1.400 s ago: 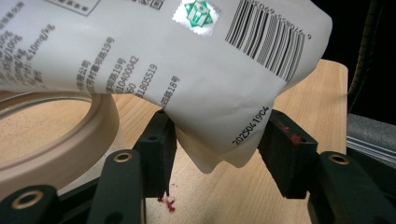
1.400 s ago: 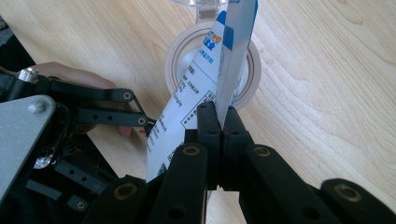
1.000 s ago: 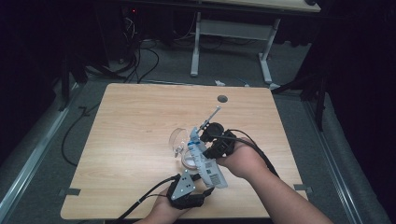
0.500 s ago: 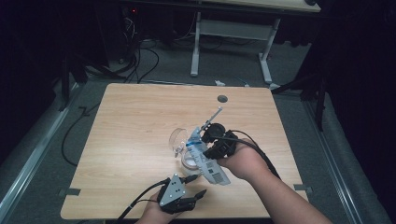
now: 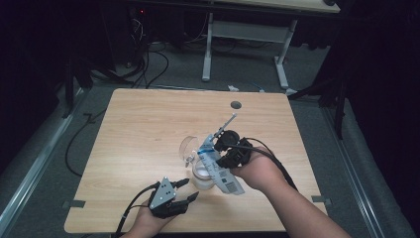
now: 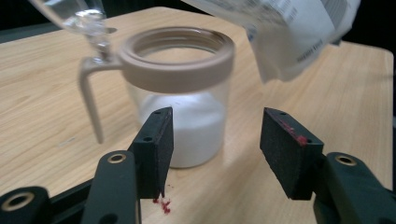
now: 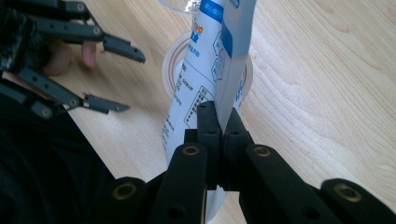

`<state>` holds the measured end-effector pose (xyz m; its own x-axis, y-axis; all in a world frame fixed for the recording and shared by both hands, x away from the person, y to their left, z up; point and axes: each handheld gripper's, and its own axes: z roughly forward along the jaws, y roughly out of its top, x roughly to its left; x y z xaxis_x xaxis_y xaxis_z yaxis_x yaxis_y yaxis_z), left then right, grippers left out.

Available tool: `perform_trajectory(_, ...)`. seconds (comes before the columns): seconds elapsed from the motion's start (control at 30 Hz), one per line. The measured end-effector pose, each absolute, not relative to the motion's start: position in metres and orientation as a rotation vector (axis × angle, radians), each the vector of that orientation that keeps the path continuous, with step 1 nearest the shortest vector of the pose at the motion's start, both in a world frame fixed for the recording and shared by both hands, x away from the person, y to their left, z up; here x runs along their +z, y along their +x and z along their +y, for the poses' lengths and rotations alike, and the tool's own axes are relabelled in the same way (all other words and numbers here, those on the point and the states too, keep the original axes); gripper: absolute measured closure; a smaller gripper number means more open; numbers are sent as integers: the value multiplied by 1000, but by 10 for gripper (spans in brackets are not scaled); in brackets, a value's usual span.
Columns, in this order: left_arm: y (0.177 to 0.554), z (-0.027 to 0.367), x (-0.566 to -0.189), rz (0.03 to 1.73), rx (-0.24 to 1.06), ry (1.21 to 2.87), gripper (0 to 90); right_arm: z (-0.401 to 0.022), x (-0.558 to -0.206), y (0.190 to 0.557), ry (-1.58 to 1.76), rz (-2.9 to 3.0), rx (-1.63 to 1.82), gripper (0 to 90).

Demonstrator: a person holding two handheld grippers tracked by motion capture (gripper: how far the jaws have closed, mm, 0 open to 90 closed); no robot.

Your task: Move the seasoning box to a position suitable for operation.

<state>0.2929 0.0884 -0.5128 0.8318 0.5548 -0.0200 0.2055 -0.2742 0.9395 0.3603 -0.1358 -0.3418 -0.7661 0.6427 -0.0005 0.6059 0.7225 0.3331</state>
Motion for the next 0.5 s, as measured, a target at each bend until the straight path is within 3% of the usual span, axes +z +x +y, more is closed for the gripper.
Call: perform_trajectory(0.5,303,99,-513,616,399,1839,451,-151,-345,358,1039,2775,481,896)
